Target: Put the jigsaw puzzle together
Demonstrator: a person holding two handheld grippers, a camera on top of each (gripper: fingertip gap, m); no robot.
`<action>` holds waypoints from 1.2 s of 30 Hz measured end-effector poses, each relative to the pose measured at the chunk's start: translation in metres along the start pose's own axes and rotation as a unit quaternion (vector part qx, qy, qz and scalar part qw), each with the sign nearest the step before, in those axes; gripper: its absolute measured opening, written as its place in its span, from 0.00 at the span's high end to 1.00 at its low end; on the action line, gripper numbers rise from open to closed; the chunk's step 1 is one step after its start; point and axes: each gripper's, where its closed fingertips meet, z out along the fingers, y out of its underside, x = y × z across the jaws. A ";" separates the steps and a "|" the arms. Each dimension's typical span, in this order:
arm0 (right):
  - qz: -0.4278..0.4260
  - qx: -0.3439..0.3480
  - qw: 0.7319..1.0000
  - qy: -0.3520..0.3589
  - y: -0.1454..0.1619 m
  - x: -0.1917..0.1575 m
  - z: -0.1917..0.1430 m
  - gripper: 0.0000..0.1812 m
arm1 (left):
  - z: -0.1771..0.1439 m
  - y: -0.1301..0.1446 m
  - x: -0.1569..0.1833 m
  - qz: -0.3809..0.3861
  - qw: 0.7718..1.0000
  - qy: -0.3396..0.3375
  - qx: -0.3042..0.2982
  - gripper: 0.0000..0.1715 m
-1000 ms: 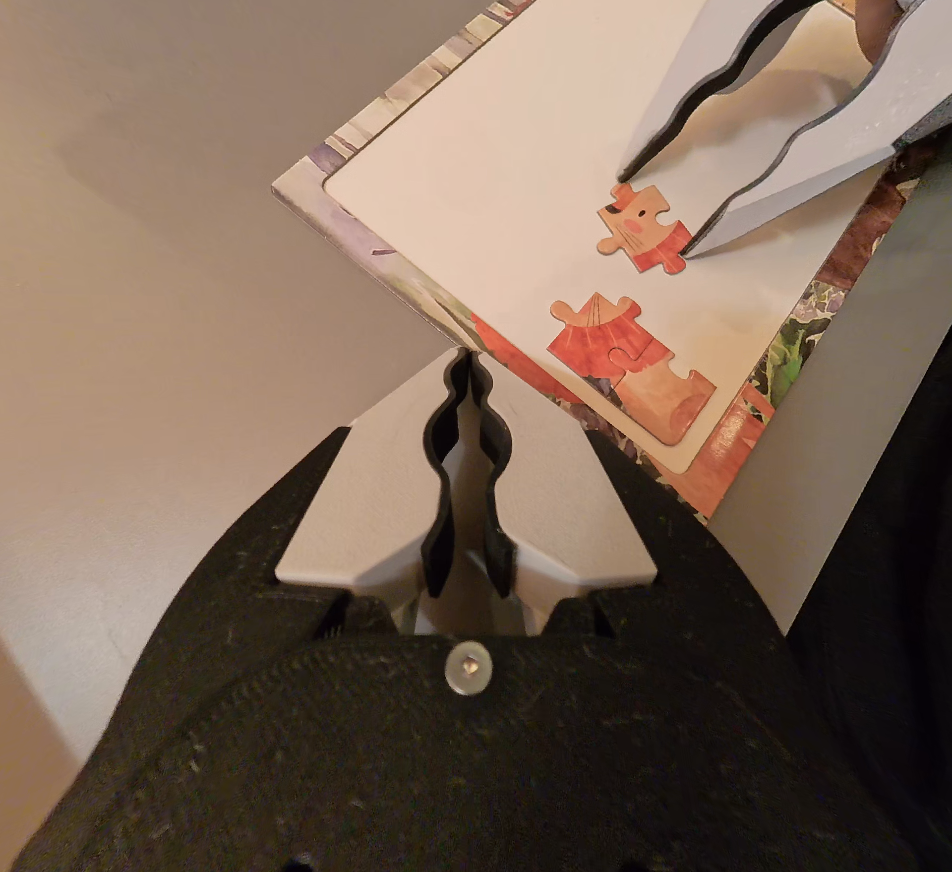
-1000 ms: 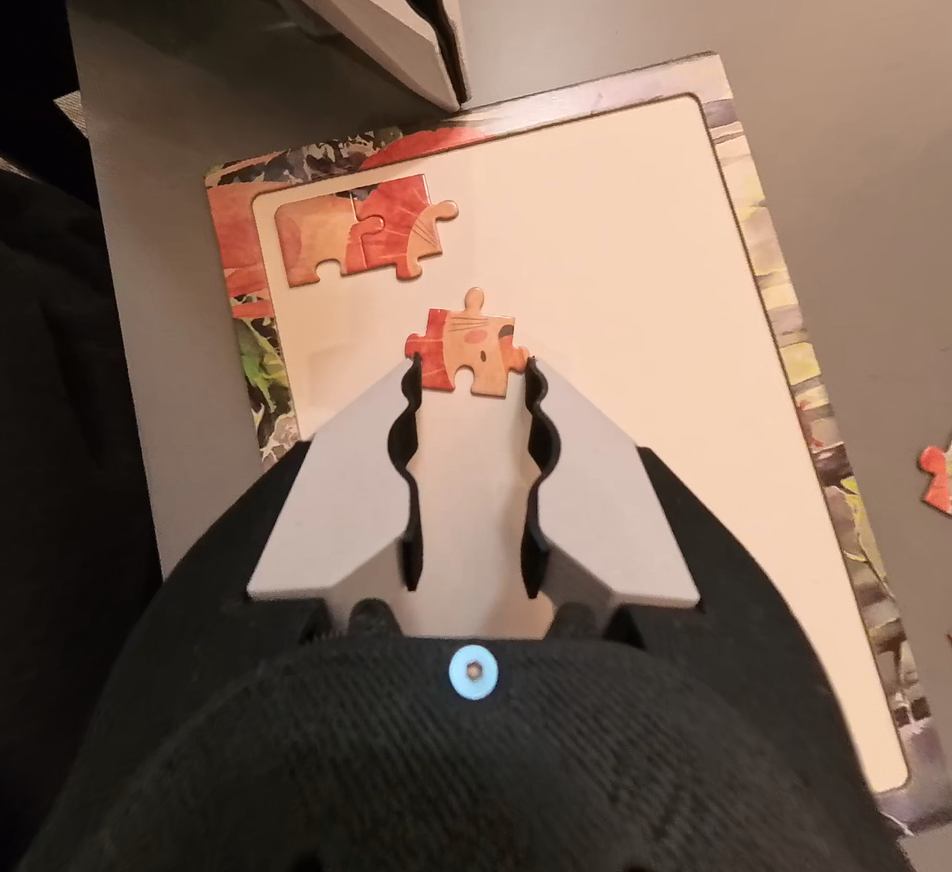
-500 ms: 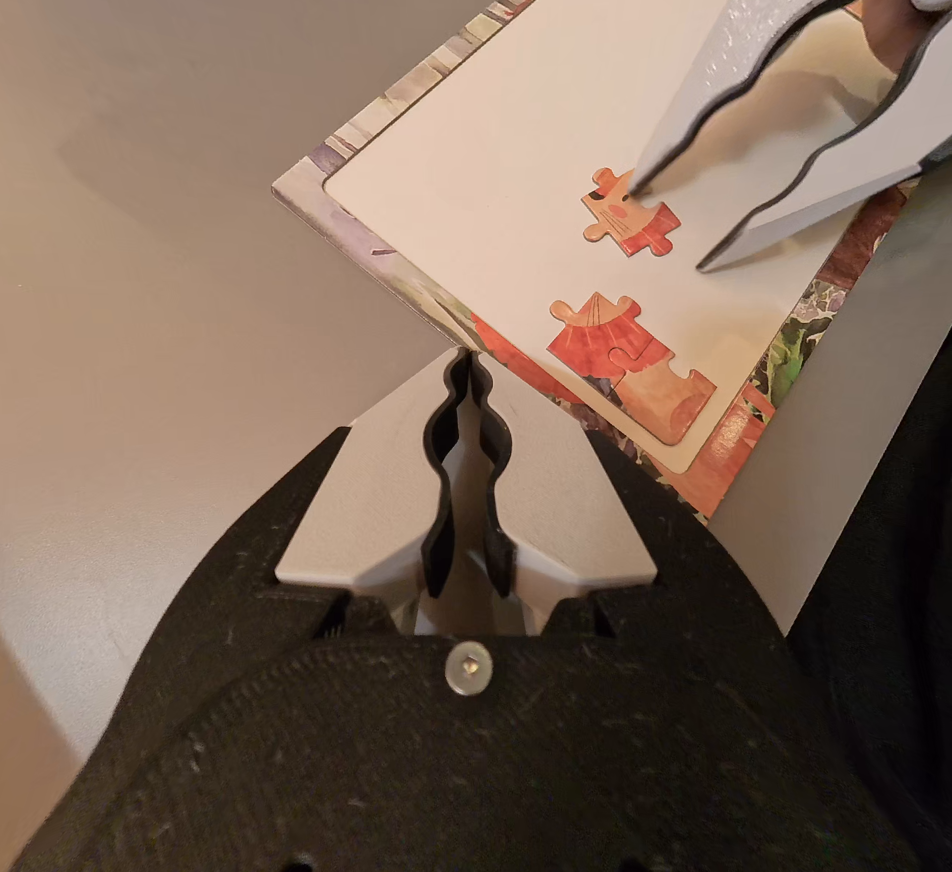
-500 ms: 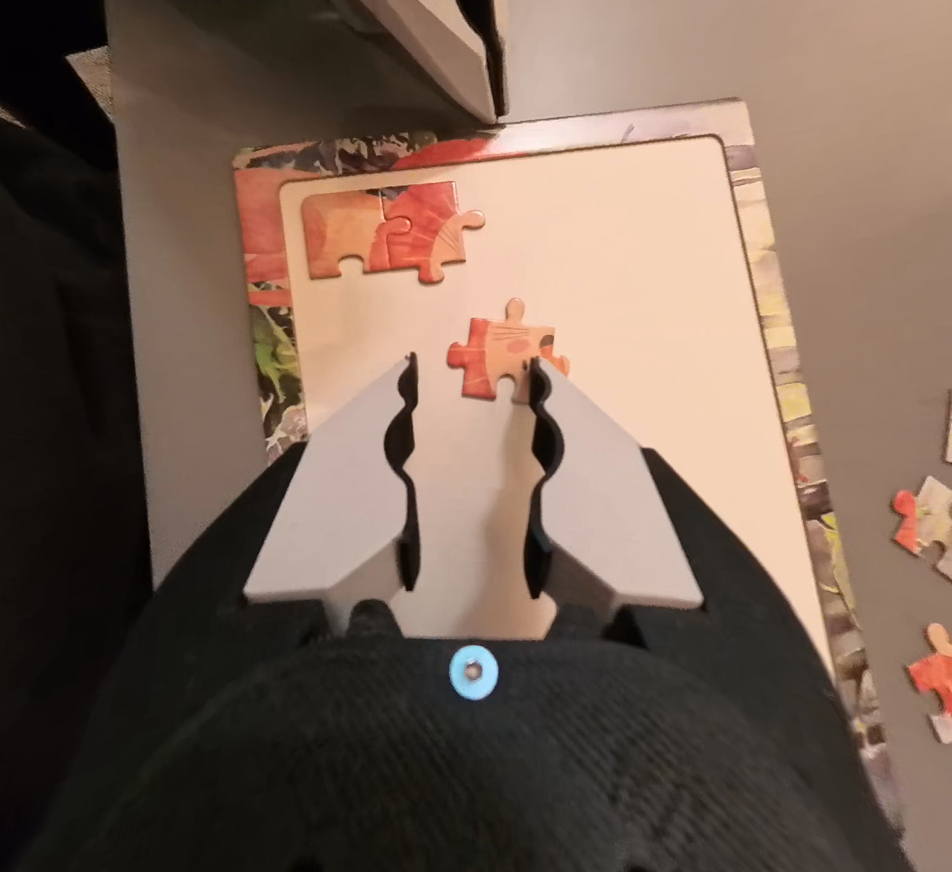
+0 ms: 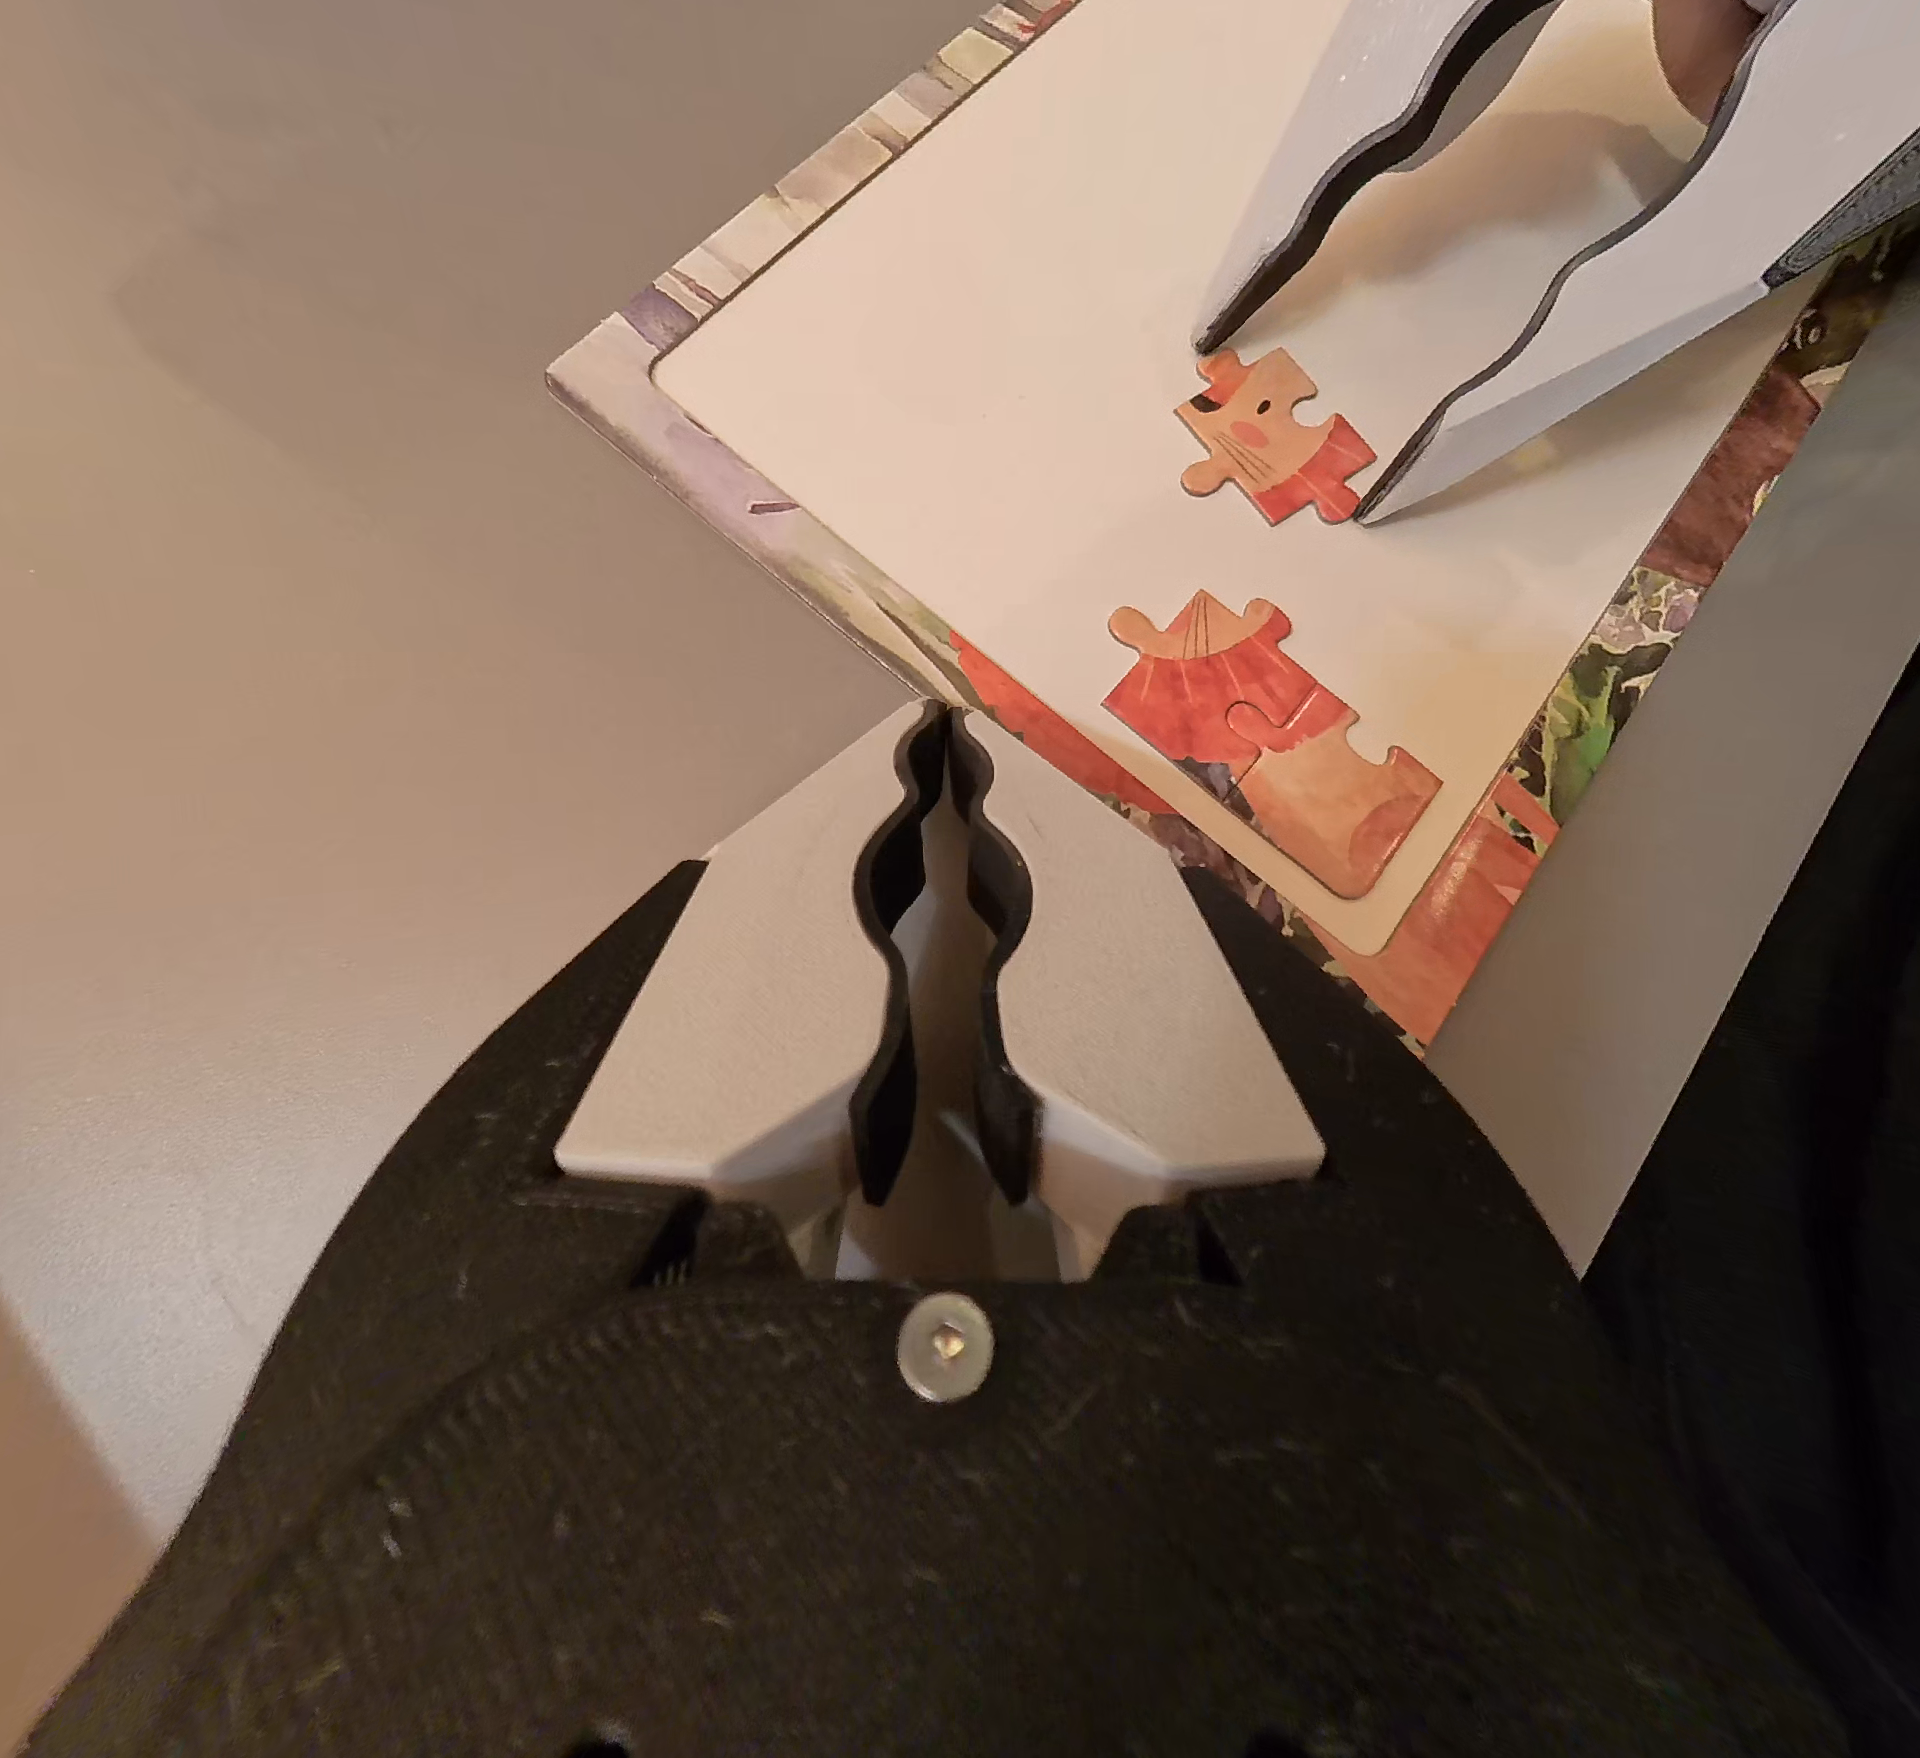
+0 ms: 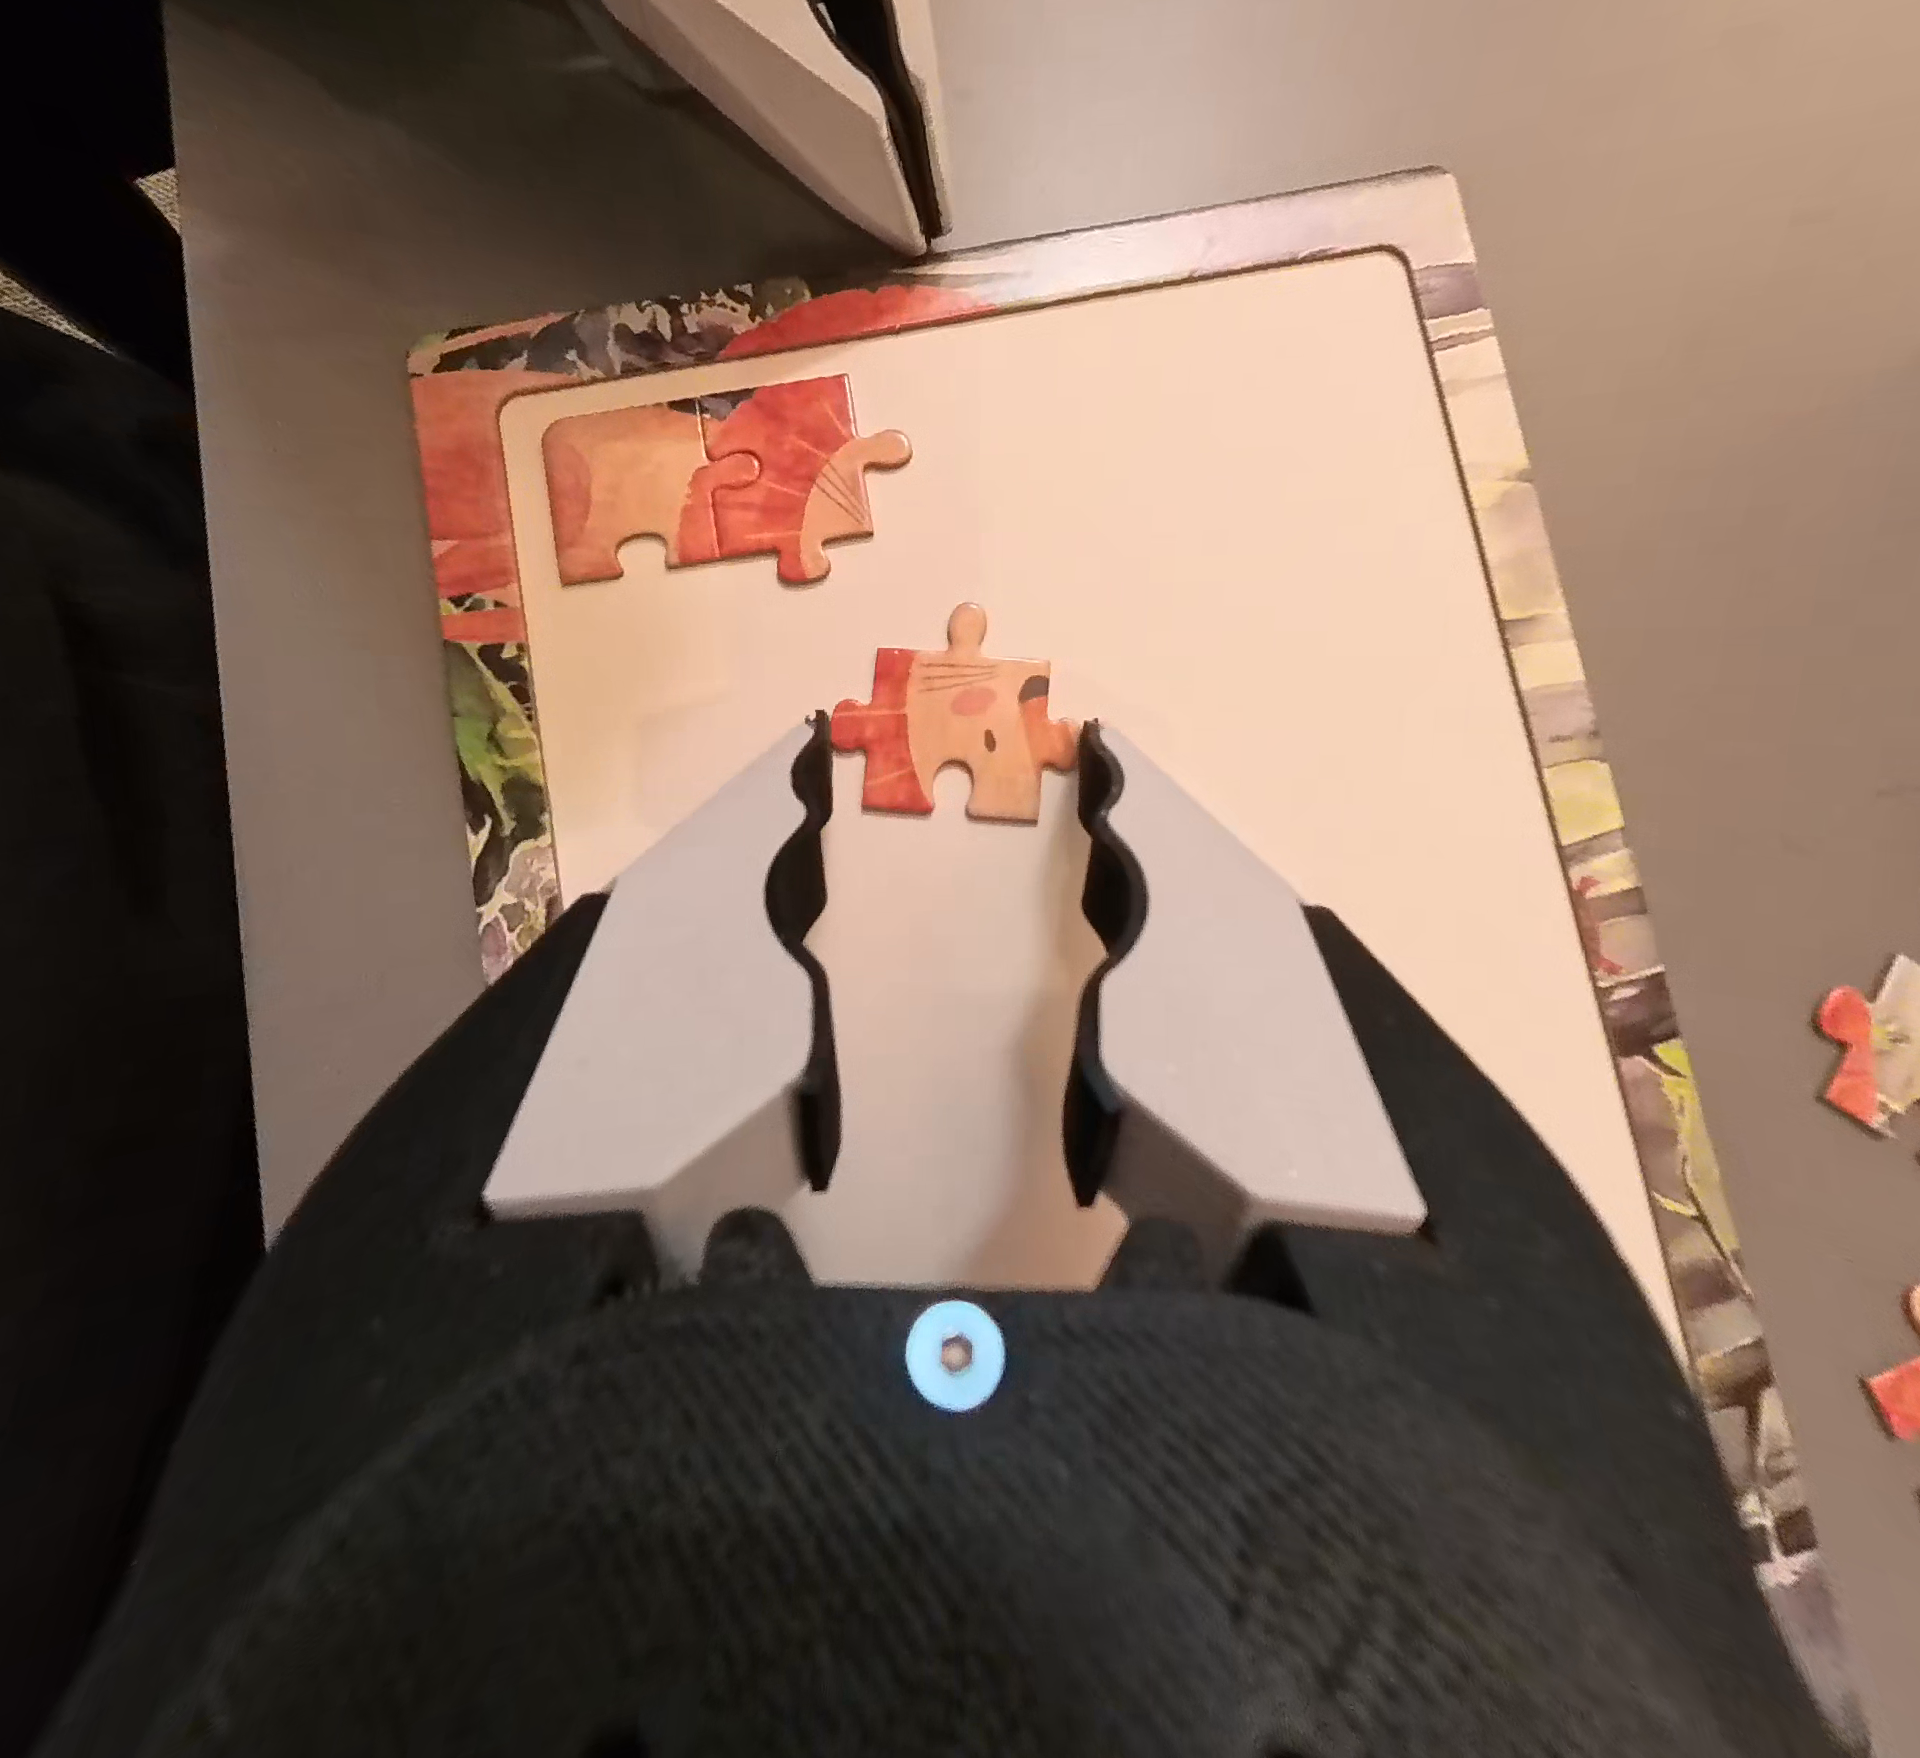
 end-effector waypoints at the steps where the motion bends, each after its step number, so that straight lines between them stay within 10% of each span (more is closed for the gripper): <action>1: 0.000 0.000 1.000 0.000 0.000 0.000 0.000 0.75 | 0.000 0.000 0.000 0.000 1.000 0.000 0.000 1.00; 8: -0.015 0.012 1.000 -0.015 -0.008 -0.012 -0.002 0.86 | 0.000 0.000 0.000 0.001 1.000 -0.001 0.000 1.00; 18: 0.001 0.011 1.000 0.011 -0.008 0.001 0.002 0.68 | 0.000 0.000 0.000 0.002 1.000 -0.002 0.000 1.00; 36: -0.053 0.010 0.996 -0.070 -0.032 -0.054 0.024 0.74 | 0.000 0.000 0.000 0.000 1.000 -0.001 0.000 1.00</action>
